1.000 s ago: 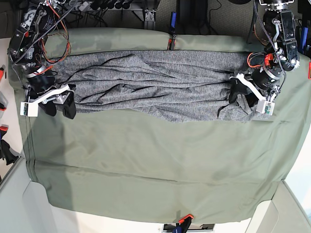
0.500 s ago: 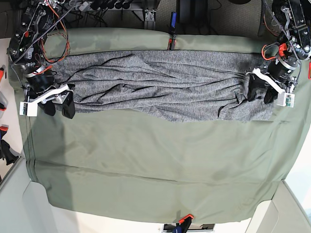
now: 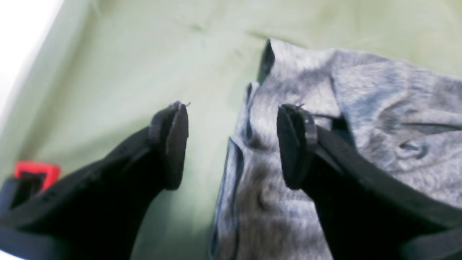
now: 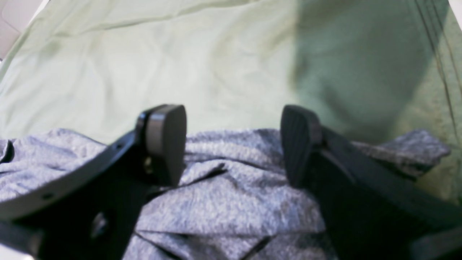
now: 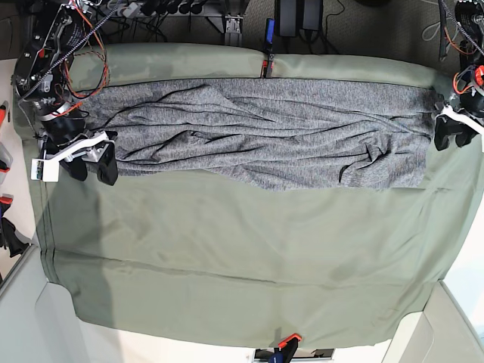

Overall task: Fold the T-shirt properly
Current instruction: 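Move the left gripper to the strip's end and grasp the fabric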

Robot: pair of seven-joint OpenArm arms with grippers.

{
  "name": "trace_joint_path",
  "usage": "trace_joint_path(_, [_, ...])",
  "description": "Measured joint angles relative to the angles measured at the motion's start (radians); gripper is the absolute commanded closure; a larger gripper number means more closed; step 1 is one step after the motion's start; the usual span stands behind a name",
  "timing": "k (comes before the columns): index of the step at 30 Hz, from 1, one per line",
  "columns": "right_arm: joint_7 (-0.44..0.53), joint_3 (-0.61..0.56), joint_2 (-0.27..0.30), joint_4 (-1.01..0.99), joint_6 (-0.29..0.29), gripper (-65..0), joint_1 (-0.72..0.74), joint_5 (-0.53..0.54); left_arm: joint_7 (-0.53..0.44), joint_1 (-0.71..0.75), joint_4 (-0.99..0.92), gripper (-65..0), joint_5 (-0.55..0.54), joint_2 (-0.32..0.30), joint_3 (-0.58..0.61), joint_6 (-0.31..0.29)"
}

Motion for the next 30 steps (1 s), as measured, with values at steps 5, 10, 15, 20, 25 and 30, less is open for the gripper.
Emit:
trace_joint_path(5, [0.0,0.0,0.0,0.0,0.0,-40.5,0.0,0.0,0.052,0.055,-0.065,-40.6,-0.122,-0.005,-0.048,-0.06])
trace_joint_path(10, [0.0,0.0,0.0,0.0,0.0,-40.5,0.0,0.0,0.036,0.152,-0.066,-40.6,-0.201,0.001,-0.084,-0.159])
trace_joint_path(15, [0.0,0.0,0.0,0.0,0.0,-40.5,0.0,0.002,0.028,0.152,-0.066,-40.6,-0.201,0.03,-0.079,-0.159])
trace_joint_path(20, [0.0,0.0,0.0,0.0,0.0,-40.5,0.0,0.002,0.027,0.153,-0.066,-40.6,-0.216,0.051,-0.076,-0.159])
trace_joint_path(25, [-0.001,0.0,0.0,0.0,0.0,-40.5,0.0,0.002,0.01,0.155,-0.066,-40.6,-0.199,0.064,-0.026,-0.159])
trace_joint_path(30, [-0.003,0.0,0.0,0.0,0.0,-40.5,0.0,0.002,-0.088,0.154,-0.066,-40.6,-0.117,0.064,0.043,-0.159])
